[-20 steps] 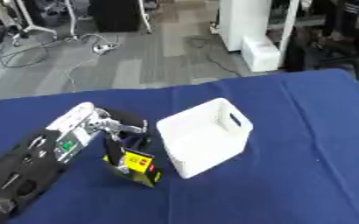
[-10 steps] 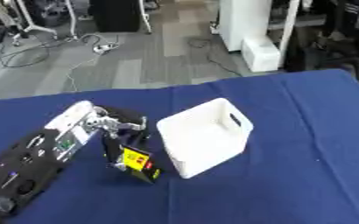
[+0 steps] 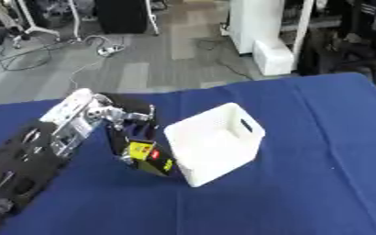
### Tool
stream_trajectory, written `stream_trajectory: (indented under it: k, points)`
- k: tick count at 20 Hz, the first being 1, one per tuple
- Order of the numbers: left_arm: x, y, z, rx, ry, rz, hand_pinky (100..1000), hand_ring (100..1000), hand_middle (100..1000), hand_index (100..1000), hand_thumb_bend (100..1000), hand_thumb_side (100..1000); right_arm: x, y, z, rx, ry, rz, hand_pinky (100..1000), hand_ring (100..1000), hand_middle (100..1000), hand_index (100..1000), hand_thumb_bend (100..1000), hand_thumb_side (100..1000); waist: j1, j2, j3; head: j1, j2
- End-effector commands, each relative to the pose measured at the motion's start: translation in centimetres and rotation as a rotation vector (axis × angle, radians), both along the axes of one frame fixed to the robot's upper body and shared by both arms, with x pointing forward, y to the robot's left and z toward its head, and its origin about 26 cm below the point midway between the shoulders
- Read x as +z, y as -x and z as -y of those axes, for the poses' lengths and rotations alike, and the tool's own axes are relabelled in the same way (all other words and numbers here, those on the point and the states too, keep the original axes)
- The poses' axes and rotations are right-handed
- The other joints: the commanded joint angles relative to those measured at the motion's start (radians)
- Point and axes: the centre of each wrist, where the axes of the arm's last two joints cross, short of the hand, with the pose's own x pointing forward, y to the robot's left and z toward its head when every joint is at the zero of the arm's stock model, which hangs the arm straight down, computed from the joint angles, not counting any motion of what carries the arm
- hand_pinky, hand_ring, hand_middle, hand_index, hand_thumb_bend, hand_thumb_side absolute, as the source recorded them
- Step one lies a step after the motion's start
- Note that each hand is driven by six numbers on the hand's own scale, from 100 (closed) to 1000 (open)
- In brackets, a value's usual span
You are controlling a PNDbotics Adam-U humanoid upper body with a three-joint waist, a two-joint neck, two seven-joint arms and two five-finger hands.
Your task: Pick up objects on the table and place them in the box.
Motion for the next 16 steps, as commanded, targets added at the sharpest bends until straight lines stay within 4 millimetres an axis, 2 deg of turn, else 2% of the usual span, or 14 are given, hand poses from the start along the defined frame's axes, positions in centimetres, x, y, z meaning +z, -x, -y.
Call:
stream_trajectory:
  k: [1, 13, 14, 15, 16]
  points:
    - [2.7, -0.1, -0.6, 0.015, -0.021, 0.067, 179, 444, 498, 358, 569, 149, 0.9, 0.1, 0.2, -0.001, 0.024, 0.026, 100, 217, 153, 319, 100, 1000, -0.005, -0.010, 0.003, -0.010, -0.005]
    - [6.5, 0.2, 0.1, 0.007, -0.057, 0.160, 182, 454, 495, 346, 587, 131, 0.8, 0.1, 0.3, -0.004, 0.025, 0.022, 100, 217, 153, 319, 100, 1000, -0.004, -0.014, 0.005, -0.005, -0.007]
    - [6.9, 0.3, 0.3, 0.003, -0.059, 0.169, 182, 454, 496, 346, 497, 212, 0.8, 0.1, 0.3, -0.004, 0.024, 0.022, 100, 217, 153, 319, 100, 1000, -0.004, -0.015, 0.005, -0.004, -0.007]
    - [7.2, 0.3, 0.6, -0.002, -0.060, 0.178, 185, 455, 494, 344, 592, 128, 0.8, 0.1, 0.3, -0.004, 0.024, 0.022, 100, 217, 153, 319, 100, 1000, -0.004, -0.015, 0.005, -0.003, -0.008]
    - [7.6, 0.3, 0.8, -0.008, -0.061, 0.187, 184, 455, 494, 344, 591, 128, 0.9, 0.1, 0.3, -0.004, 0.023, 0.021, 100, 217, 153, 319, 100, 1000, -0.004, -0.016, 0.004, -0.002, -0.008]
